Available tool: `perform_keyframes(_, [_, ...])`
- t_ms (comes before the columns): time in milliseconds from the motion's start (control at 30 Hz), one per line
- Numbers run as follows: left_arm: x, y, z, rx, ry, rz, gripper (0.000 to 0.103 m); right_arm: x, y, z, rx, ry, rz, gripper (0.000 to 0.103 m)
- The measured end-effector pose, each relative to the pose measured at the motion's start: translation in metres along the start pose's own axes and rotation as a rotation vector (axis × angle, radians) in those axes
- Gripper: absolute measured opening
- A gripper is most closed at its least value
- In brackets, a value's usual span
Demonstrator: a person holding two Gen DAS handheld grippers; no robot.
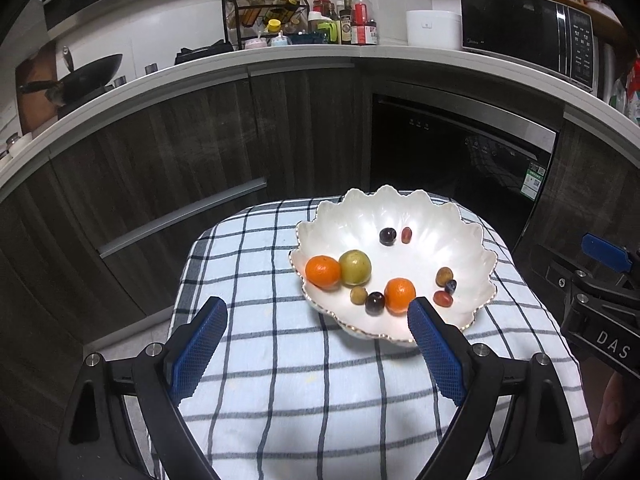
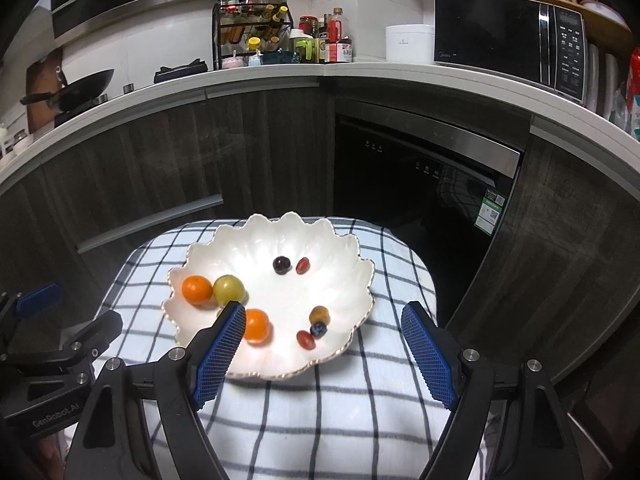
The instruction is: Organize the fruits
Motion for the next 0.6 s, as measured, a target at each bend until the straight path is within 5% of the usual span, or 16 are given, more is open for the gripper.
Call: perform_keyframes(600, [-0.016,0.045,0.039,0.027,0.039,-0.033,0.093,-0.012,0.044,0.035,0.014,-0.015,-0.008,0.081])
Point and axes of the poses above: each gripper's, at about its wrist camera, not at the fingertips, and y roughly against the way its jaws point, x to its right, z to its underside, the point moved 7 cm from there along -y, roughly the way its jaws point, and after that the axes turned 2 degrees about -y, right-handed, at the moved point
